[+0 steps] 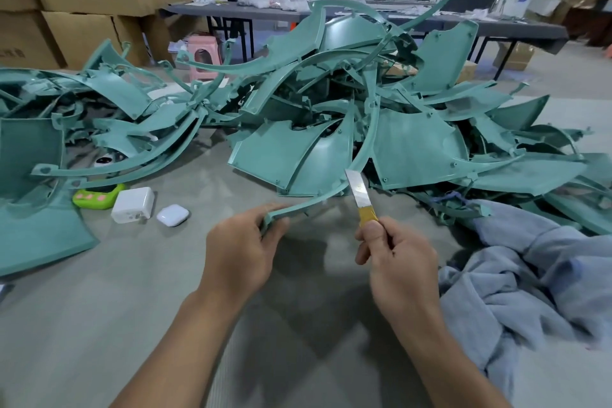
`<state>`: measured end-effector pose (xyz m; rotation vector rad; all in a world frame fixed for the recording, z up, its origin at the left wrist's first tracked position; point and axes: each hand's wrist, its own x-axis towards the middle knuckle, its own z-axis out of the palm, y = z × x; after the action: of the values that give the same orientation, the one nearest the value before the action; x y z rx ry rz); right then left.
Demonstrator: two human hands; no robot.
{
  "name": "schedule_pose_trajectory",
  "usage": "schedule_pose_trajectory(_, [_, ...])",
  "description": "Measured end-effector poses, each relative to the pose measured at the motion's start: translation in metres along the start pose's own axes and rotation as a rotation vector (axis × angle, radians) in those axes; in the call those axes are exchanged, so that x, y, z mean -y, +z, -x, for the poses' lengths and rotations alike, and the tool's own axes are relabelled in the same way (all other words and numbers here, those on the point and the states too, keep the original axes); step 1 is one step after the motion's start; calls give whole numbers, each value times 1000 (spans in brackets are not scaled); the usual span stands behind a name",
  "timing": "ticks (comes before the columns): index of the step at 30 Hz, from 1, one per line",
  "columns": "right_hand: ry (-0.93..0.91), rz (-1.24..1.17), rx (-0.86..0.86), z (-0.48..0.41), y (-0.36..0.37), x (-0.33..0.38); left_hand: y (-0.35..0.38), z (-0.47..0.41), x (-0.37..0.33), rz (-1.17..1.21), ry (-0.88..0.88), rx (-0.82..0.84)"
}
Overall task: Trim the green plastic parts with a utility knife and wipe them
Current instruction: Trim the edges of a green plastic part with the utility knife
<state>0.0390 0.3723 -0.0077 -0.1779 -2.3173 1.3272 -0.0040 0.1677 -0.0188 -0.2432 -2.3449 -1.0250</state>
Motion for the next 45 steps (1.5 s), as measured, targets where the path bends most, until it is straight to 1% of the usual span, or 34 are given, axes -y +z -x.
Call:
schedule_pose_trajectory(4, [126,142,-57,-9,-3,-4,1,0,0,-10,-15,2])
schedule_pose_trajectory(7, [234,108,-131,-14,-8,-9,1,-1,1,34,-51,-15])
schedule_pose_trajectory(9, [212,41,-121,-14,-8,-10,0,-3,0,55,-62,-26])
schedule_pose_trajectory(11, [106,-62,-82,-12,-5,-6,0,-3,-1,63,-62,-23])
schedule_pose_trajectory(13, [59,-244,-49,-10,-3,0,-1,-2,0,68,-54,-9])
schedule_pose_trajectory(14, [92,-392,-18,-10,-3,3,-1,-1,-1,85,-50,9])
schedule_pose_trajectory(15, [182,-594,37,-11,-5,6,-1,-1,-3,128,-39,36])
schedule_pose_trajectory(17, [432,-1028,201,-14,-9,8,-1,0,-8,255,35,114])
schedule_pose_trajectory(18, [513,-1153,268,-16,-12,7,0,0,-9,303,63,162])
schedule_pose_trajectory(20, [550,-1234,338,-20,-18,5,1,-1,-9,336,84,256])
schedule_pose_trajectory(23, [524,-1203,312,-26,-22,3,1,-1,-11,288,112,344])
schedule_pose_trajectory(24, [515,-1160,289,-27,-21,3,0,-1,-12,264,108,339])
schedule_pose_trajectory(26, [520,-1083,232,-28,-18,1,0,0,-15,220,105,273])
schedule_pose_trajectory(28, [549,-1058,179,-28,-15,0,-2,1,-18,241,101,229])
schedule_pose_trajectory(32, [584,-1037,94,-29,-12,0,-9,1,-24,246,183,291])
schedule_pose_trajectory(36, [617,-1060,61,-30,-11,-3,-12,1,-31,254,234,350])
schedule_pose_trajectory(39, [621,-1070,83,-32,-13,-4,-12,4,-34,250,256,360])
schedule_pose_trajectory(42, [622,-1054,91,-33,-13,-5,-6,7,-36,305,197,308])
schedule_pose_trajectory(45, [611,-1049,96,-32,-12,-7,0,7,-35,442,79,245])
